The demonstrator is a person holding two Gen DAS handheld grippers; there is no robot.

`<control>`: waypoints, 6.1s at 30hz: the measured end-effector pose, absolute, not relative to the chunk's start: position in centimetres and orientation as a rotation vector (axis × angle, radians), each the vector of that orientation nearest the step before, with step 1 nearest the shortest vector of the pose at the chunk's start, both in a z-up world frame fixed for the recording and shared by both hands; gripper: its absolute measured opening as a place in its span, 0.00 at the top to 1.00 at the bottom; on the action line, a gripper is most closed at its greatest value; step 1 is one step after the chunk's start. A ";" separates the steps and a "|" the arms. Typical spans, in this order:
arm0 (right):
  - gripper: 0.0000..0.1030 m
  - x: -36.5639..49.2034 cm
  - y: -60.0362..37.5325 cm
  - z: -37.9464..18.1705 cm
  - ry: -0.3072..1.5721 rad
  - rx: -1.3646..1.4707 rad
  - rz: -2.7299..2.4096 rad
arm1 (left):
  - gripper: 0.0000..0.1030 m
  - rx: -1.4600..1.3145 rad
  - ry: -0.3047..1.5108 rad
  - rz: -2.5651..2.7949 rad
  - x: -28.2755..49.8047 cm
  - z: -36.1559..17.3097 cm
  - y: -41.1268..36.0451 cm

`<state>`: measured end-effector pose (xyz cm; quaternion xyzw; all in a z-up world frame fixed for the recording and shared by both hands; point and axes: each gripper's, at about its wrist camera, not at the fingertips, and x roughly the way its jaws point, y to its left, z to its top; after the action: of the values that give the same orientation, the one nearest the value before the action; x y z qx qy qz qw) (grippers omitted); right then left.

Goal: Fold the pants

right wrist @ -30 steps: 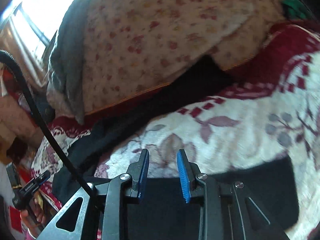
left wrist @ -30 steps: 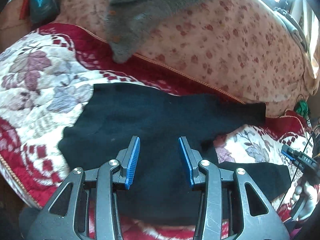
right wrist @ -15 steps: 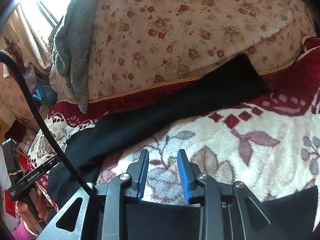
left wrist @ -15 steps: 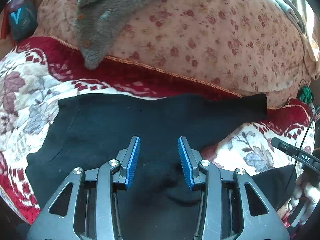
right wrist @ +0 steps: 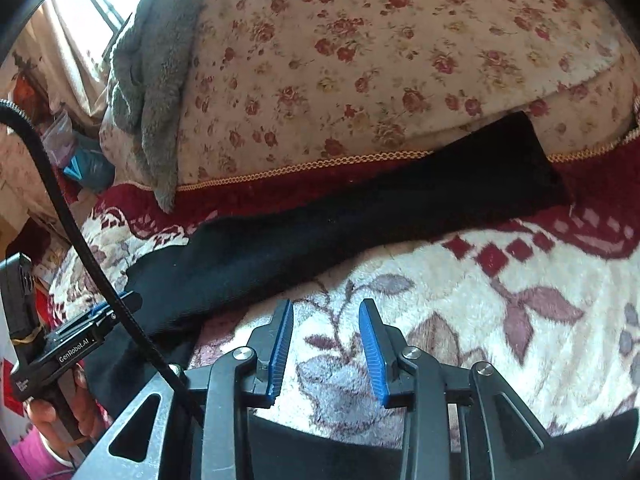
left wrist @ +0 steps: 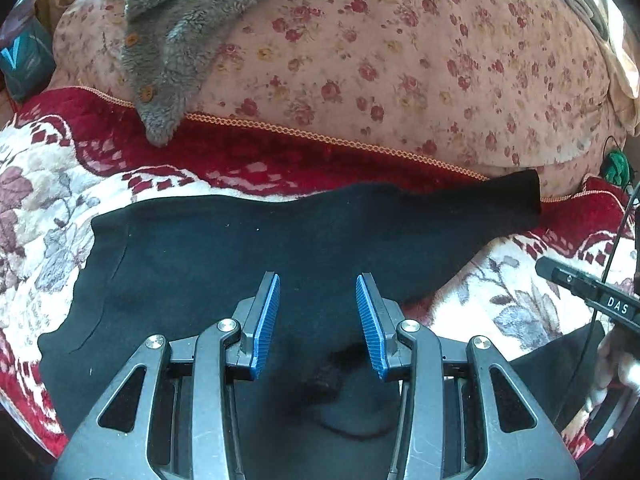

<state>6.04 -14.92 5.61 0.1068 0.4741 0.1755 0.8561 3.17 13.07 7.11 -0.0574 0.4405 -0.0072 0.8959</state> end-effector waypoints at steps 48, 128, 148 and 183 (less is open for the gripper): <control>0.58 24.4 -10.1 1.4 1.219 -0.658 0.777 | 0.62 0.228 1.202 -0.558 17.1 3.1 10.3; 0.70 -10.6 -19.7 3.7 0.966 -0.094 0.573 | 0.70 -0.201 0.976 -0.450 -12.0 7.2 15.4; 0.69 -10.3 -19.0 4.5 0.949 0.255 0.654 | 0.67 -0.538 0.909 -0.041 -13.4 6.2 29.1; 0.87 -3.9 11.0 2.6 0.905 -0.013 1.072 | 0.71 -0.486 0.880 -0.209 -6.5 7.7 28.5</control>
<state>-3.89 10.98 2.64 -0.0059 0.4164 0.4932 0.7637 -6.49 28.47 7.74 -0.2324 0.4210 -0.0999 0.8711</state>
